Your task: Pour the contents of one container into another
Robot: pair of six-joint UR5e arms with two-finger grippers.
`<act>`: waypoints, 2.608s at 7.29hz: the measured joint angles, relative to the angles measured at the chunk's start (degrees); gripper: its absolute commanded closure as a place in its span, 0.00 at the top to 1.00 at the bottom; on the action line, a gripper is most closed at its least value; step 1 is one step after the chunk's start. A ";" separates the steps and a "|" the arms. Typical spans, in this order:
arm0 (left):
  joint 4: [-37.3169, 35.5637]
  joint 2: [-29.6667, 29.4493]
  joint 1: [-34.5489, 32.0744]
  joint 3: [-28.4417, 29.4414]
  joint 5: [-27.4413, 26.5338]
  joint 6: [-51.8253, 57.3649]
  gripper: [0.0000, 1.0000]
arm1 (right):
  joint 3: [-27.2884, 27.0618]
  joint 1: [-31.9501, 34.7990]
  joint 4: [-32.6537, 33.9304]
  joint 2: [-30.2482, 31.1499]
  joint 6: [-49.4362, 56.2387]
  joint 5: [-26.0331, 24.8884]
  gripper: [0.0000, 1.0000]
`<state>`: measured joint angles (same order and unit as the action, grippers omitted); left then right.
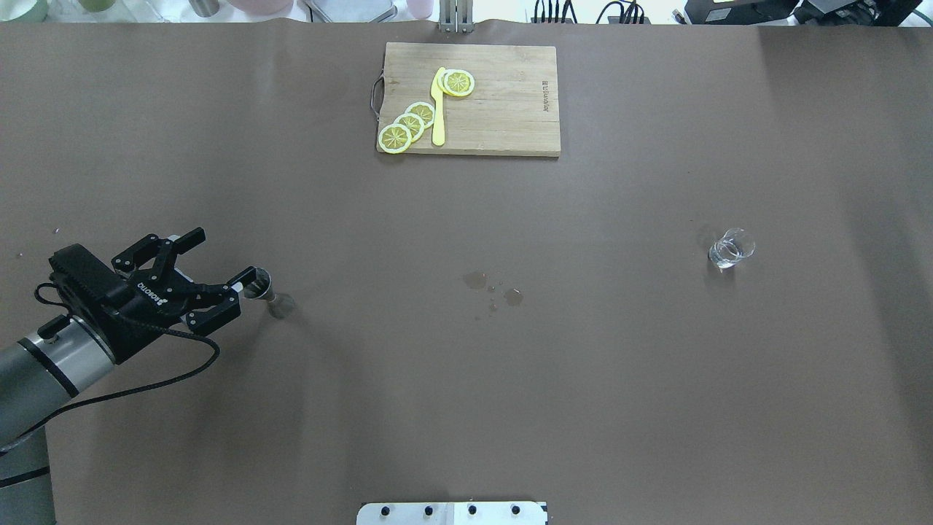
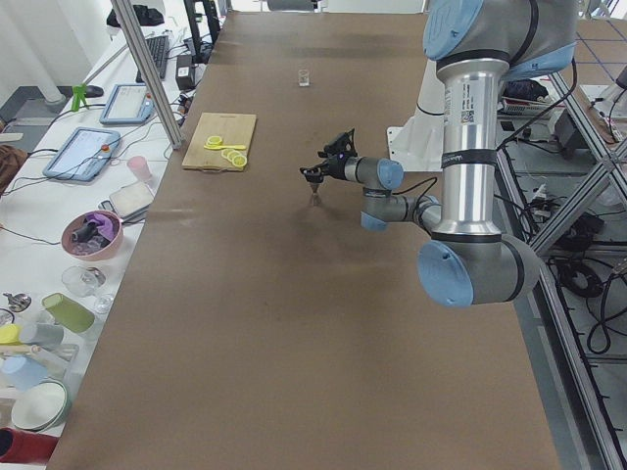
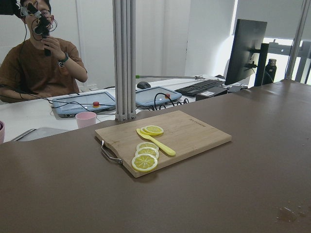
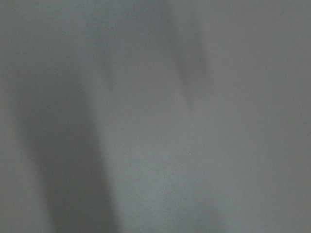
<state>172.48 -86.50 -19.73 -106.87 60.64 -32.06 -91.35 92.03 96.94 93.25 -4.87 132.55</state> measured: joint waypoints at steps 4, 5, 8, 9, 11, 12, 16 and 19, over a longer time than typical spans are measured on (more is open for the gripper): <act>-23.08 -4.31 -12.52 -3.91 11.87 0.14 0.98 | 0.27 -0.01 -3.54 0.12 0.22 0.11 1.00; -29.26 -6.80 -16.47 -4.00 15.54 0.21 0.98 | 0.33 -0.01 -4.20 0.15 0.37 0.07 1.00; -48.20 -12.28 -26.73 -4.05 29.20 0.47 0.98 | 0.44 -0.01 -4.48 0.18 1.18 0.11 1.00; -54.76 -12.88 -29.54 -4.05 34.18 0.56 0.98 | 0.49 -0.01 -4.48 0.20 1.26 0.04 1.00; -67.81 -13.19 -32.77 -4.13 41.24 0.72 0.98 | 0.67 -0.01 -4.48 0.20 1.31 0.05 1.00; -74.24 -12.99 -35.54 -4.04 47.08 0.79 0.98 | 0.73 -0.01 -4.48 0.20 1.33 0.03 1.00; -83.36 -10.92 -42.51 -0.96 64.57 4.25 0.98 | 1.05 -0.01 -4.54 1.47 1.00 0.06 1.00; -79.70 -8.24 -44.65 3.62 67.45 7.87 0.98 | 2.19 -0.06 -4.49 1.59 0.89 0.27 1.00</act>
<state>92.78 -94.74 -64.38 -103.25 128.09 -24.18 -89.16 91.97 92.45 94.84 -3.99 132.83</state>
